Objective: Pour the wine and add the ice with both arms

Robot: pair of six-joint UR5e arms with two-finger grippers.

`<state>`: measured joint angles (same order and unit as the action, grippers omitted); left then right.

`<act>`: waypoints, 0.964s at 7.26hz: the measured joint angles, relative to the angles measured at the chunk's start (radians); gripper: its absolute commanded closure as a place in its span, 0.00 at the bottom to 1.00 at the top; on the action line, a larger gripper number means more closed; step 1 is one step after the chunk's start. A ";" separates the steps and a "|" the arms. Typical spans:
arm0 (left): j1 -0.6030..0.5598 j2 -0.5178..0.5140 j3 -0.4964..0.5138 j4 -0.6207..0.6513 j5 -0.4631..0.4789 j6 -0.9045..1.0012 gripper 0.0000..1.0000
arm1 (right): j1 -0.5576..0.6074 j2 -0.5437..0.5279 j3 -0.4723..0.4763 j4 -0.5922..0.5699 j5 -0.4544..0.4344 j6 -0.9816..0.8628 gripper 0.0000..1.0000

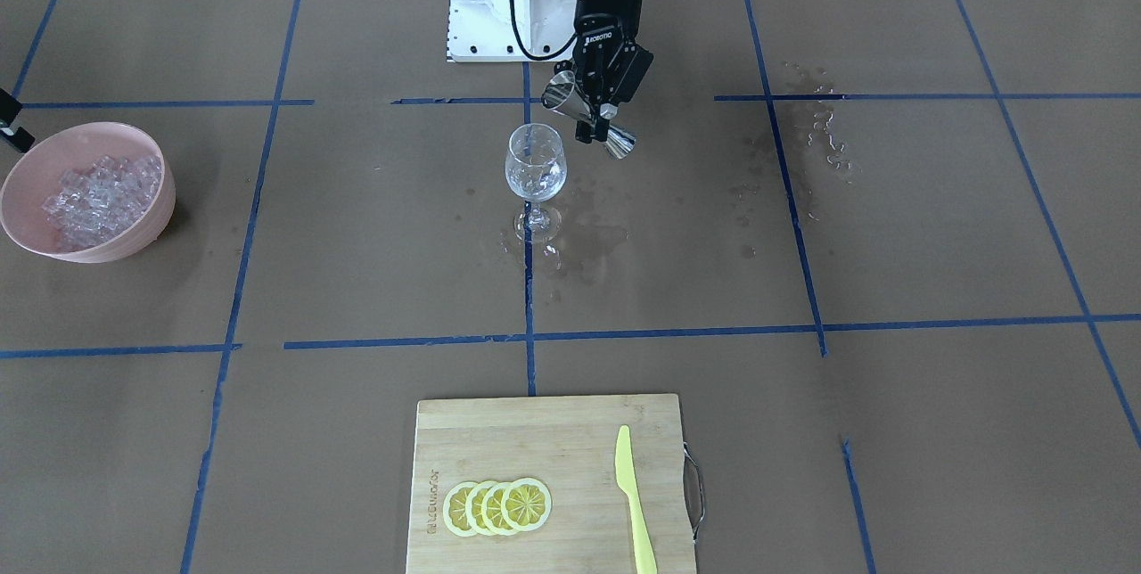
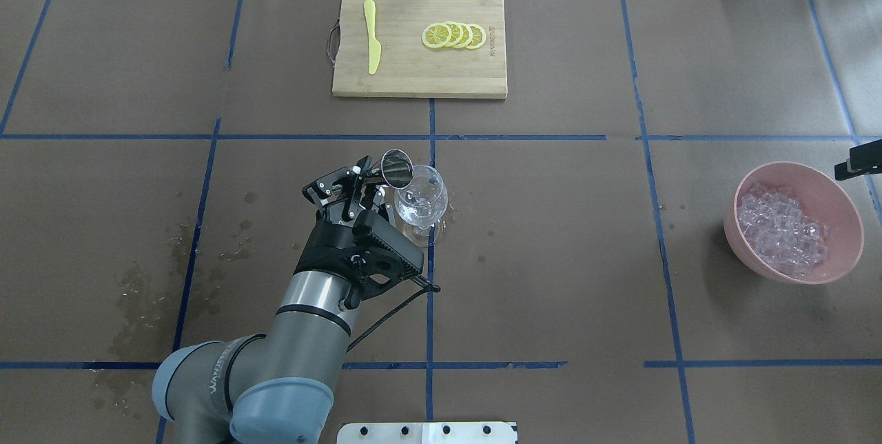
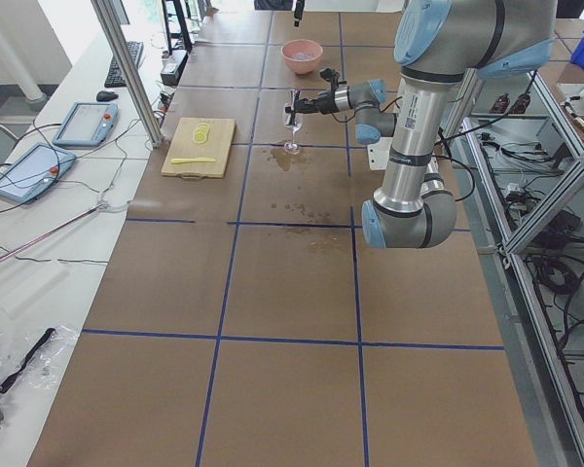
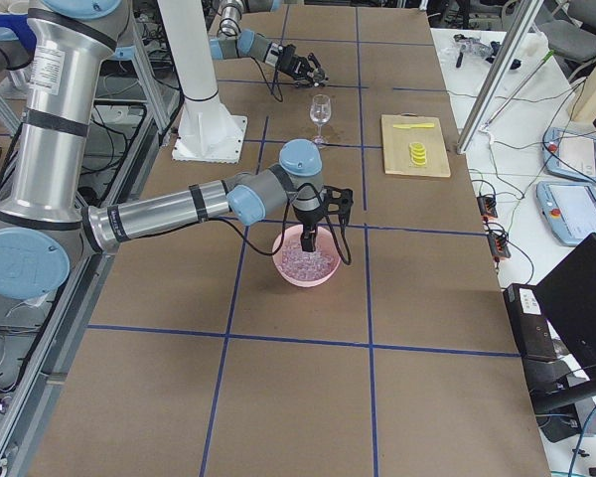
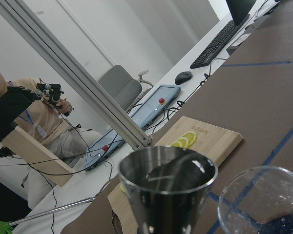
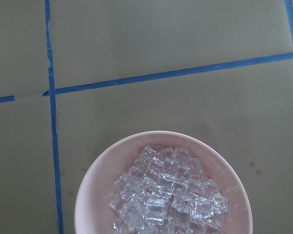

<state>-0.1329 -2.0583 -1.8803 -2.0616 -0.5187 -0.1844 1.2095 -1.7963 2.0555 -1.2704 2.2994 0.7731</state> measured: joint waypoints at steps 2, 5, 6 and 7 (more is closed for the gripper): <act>-0.023 -0.017 0.013 0.024 0.065 0.168 1.00 | -0.002 0.003 0.000 0.001 0.006 0.003 0.00; -0.034 -0.015 0.019 0.009 0.095 0.206 1.00 | -0.002 0.004 0.000 0.002 0.009 0.005 0.00; -0.033 -0.012 0.020 0.008 0.096 0.207 1.00 | -0.002 0.005 0.000 0.002 0.009 0.005 0.00; -0.030 -0.010 0.021 0.008 0.096 0.210 1.00 | -0.002 0.005 -0.001 0.002 0.009 0.005 0.00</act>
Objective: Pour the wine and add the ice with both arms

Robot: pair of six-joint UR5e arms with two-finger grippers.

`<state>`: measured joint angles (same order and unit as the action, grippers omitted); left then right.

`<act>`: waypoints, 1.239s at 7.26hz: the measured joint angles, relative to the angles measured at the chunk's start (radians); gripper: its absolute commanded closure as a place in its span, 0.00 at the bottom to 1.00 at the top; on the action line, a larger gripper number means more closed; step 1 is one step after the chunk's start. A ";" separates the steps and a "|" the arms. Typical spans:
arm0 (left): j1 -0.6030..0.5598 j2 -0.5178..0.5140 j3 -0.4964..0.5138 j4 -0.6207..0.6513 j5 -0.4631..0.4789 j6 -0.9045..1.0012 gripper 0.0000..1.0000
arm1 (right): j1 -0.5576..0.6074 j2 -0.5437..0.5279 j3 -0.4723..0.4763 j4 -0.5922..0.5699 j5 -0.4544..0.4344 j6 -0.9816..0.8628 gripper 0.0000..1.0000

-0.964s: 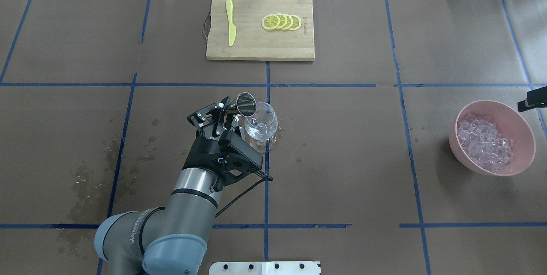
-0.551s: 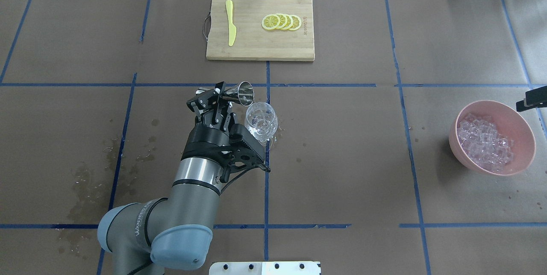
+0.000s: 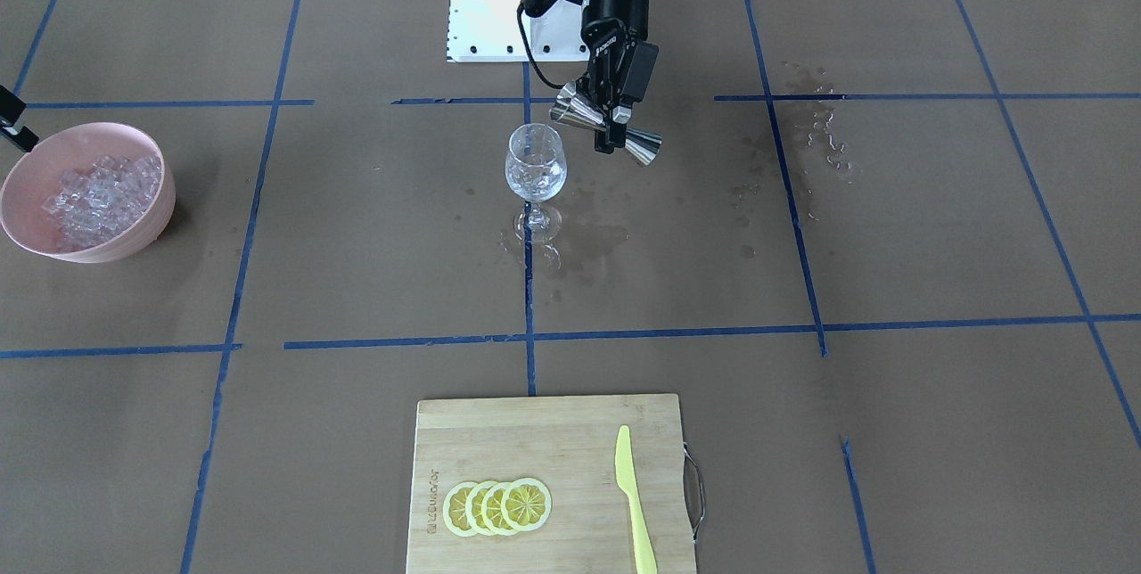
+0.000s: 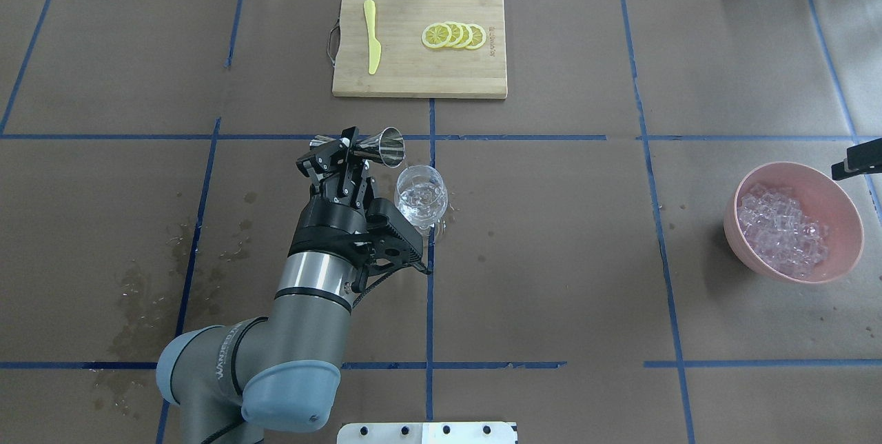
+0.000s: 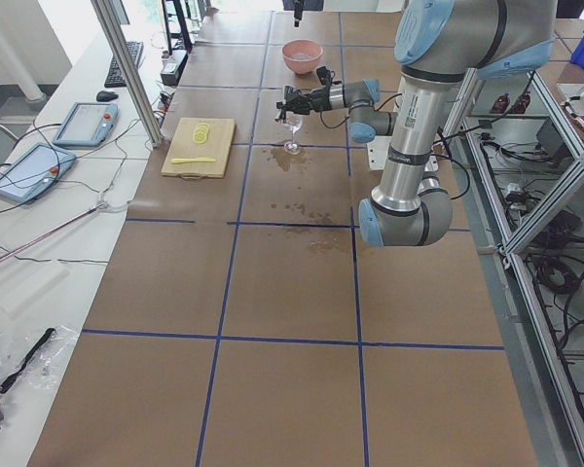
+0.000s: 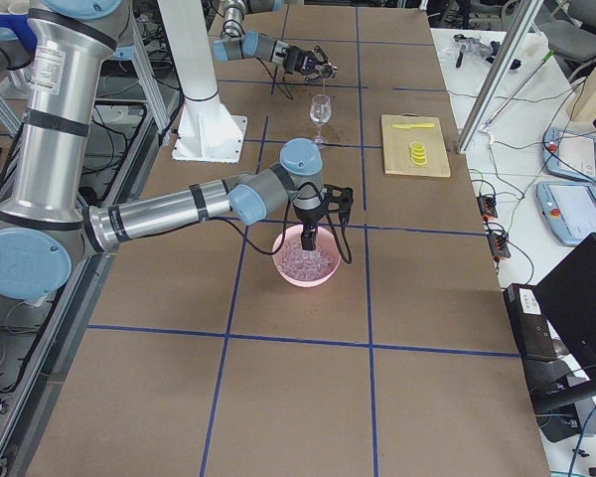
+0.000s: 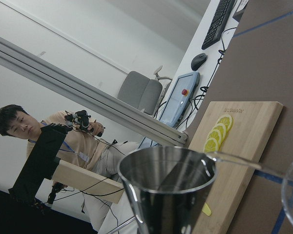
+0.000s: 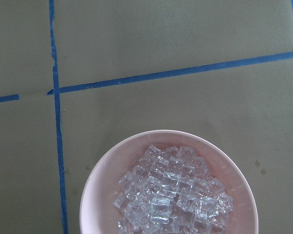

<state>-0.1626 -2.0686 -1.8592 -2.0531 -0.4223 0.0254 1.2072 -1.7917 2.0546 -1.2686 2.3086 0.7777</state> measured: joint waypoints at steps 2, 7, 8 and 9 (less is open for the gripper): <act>0.007 0.001 0.015 0.004 0.001 0.009 1.00 | 0.000 0.000 -0.001 0.000 0.000 -0.001 0.00; 0.008 -0.001 0.026 0.018 0.007 0.143 1.00 | 0.001 -0.003 -0.001 0.001 0.000 -0.002 0.00; 0.008 -0.002 0.025 0.019 0.018 0.189 1.00 | 0.001 -0.003 -0.001 0.001 0.000 -0.002 0.00; 0.007 -0.004 0.023 0.019 0.036 0.247 1.00 | 0.001 -0.003 -0.001 0.001 0.000 -0.002 0.00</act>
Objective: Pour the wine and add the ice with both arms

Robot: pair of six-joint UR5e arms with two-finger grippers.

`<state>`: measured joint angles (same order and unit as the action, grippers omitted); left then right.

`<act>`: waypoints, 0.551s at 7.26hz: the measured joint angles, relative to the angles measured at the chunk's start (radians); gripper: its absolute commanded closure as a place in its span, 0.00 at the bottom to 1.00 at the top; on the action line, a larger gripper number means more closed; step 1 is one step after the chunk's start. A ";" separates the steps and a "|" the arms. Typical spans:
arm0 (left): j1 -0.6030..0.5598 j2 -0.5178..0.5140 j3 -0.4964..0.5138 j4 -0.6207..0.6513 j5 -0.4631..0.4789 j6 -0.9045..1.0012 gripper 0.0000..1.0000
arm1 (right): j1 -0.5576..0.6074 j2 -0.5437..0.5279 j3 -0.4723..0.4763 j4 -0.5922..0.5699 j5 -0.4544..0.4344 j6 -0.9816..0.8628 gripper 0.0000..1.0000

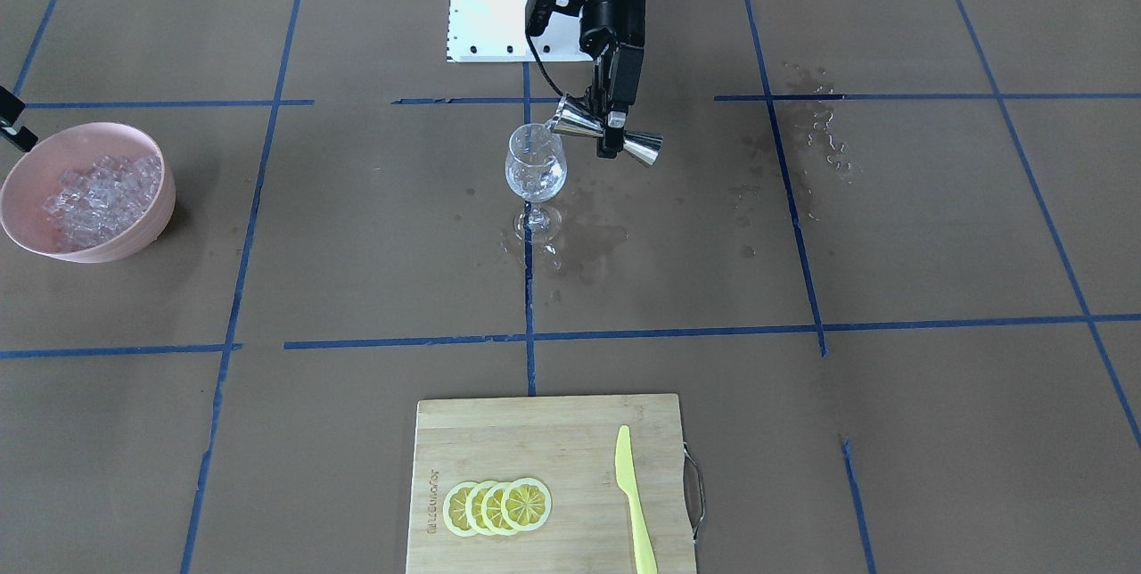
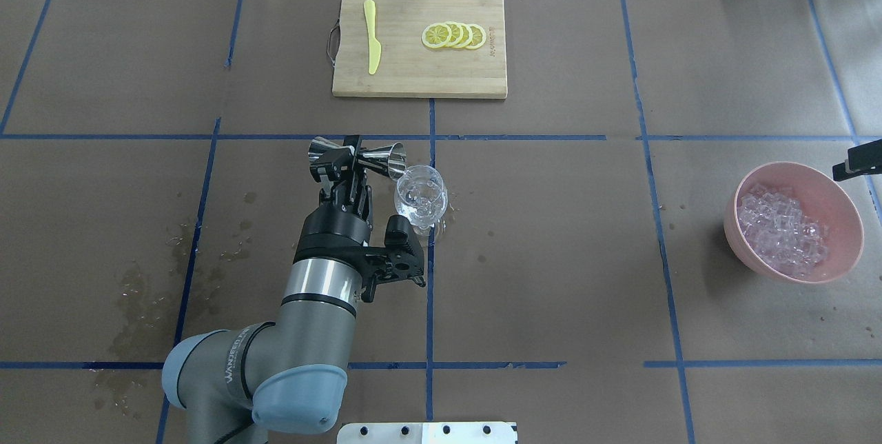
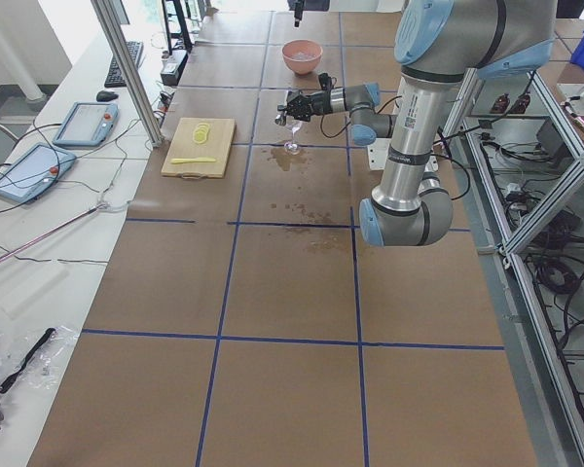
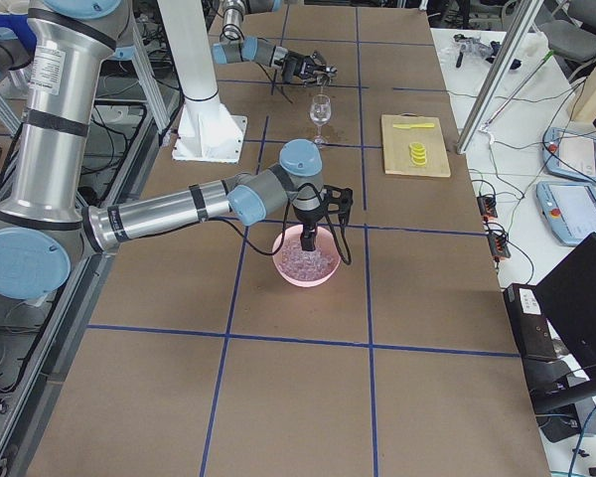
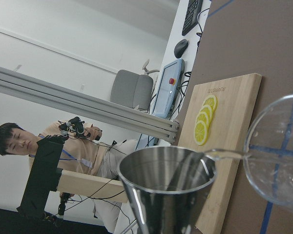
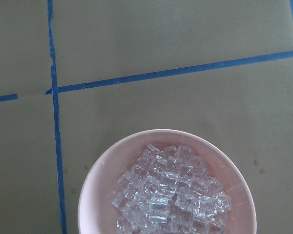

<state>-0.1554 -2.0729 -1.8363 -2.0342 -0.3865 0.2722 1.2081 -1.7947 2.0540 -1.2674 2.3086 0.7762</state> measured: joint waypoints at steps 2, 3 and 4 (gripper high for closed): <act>-0.001 -0.003 -0.004 0.001 0.023 0.117 1.00 | 0.000 0.000 0.000 0.000 0.000 0.000 0.00; 0.000 -0.003 -0.005 0.001 0.034 0.168 1.00 | 0.000 0.000 0.000 0.000 0.000 0.000 0.00; 0.001 -0.005 -0.005 0.002 0.040 0.201 1.00 | 0.000 0.000 0.000 0.000 0.000 0.000 0.00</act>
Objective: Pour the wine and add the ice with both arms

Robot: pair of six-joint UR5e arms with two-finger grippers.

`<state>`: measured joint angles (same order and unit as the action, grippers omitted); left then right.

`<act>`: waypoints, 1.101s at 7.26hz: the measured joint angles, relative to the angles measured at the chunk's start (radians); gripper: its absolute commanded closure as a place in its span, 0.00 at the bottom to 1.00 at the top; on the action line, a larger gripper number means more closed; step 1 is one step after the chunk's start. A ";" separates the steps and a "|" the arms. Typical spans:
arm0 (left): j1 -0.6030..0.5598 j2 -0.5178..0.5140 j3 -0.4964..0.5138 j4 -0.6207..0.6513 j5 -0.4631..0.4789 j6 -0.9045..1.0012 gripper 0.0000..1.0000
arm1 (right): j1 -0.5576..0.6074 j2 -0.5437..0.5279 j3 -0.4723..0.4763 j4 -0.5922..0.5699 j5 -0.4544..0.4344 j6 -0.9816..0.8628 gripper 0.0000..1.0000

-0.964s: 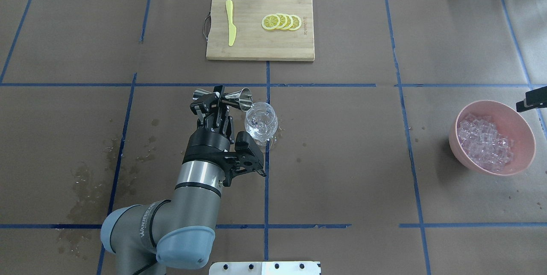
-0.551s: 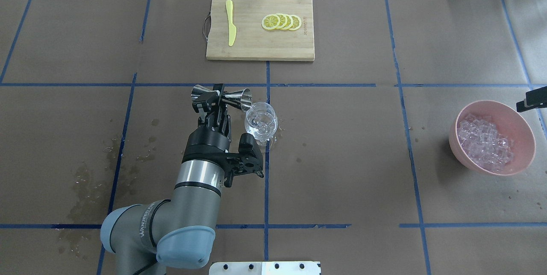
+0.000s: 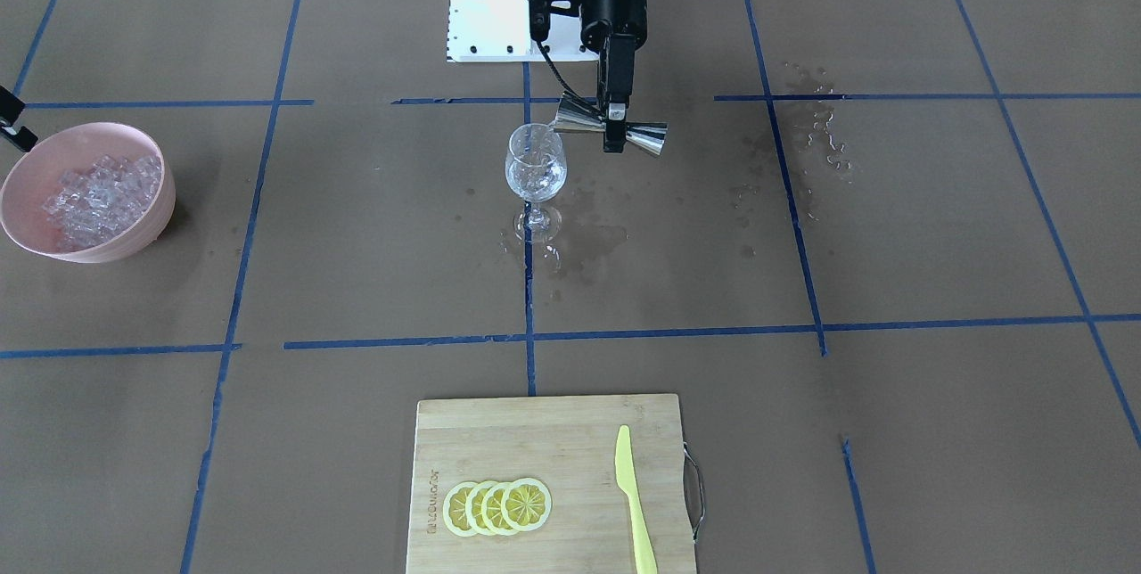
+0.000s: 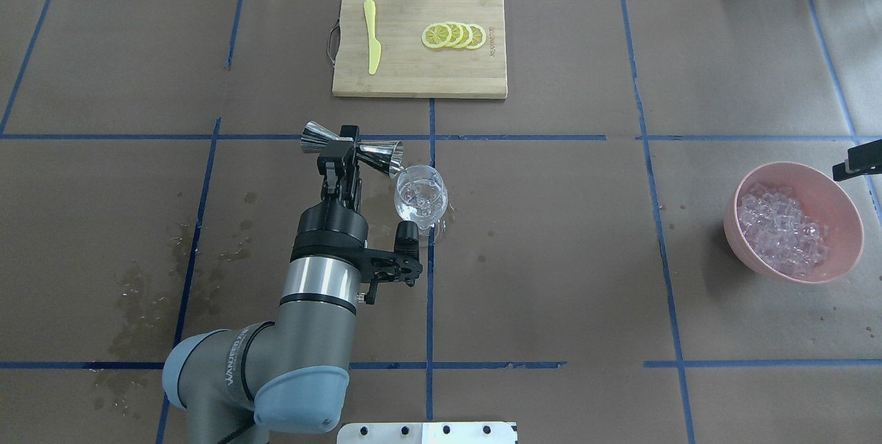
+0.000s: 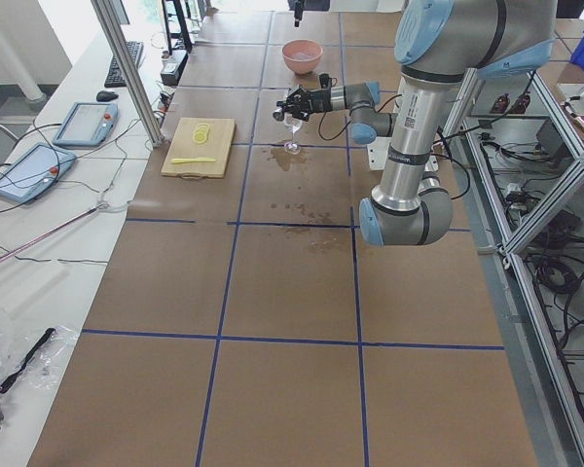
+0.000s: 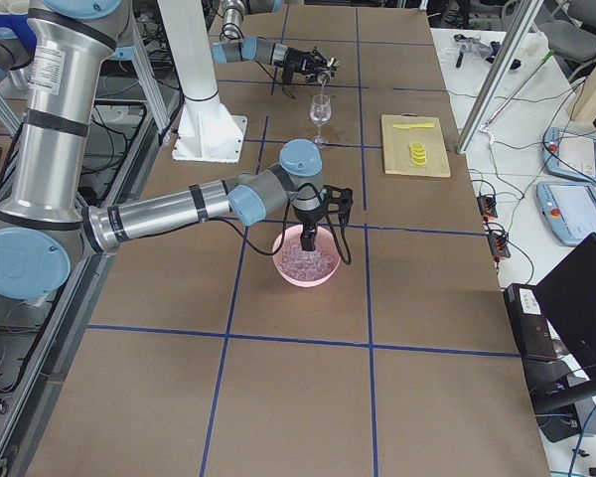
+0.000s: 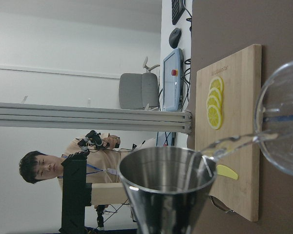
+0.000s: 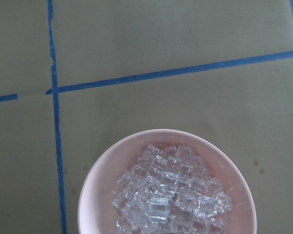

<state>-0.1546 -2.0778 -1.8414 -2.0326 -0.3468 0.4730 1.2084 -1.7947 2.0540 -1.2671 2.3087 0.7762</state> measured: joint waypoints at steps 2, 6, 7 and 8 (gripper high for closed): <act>0.002 -0.002 0.000 -0.001 0.003 0.022 1.00 | 0.000 0.000 0.000 0.000 0.000 0.000 0.00; 0.001 0.004 -0.003 -0.060 0.003 -0.110 1.00 | -0.001 0.003 0.000 0.000 0.000 -0.002 0.00; 0.001 0.012 -0.003 -0.078 0.002 -0.194 1.00 | -0.001 0.005 0.001 0.000 0.000 -0.002 0.00; -0.002 0.025 -0.005 -0.096 0.001 -0.272 1.00 | -0.001 0.007 0.001 0.000 0.000 -0.002 0.00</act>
<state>-0.1561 -2.0526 -1.8462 -2.1290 -0.3460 0.2008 1.2072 -1.7877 2.0550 -1.2671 2.3084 0.7747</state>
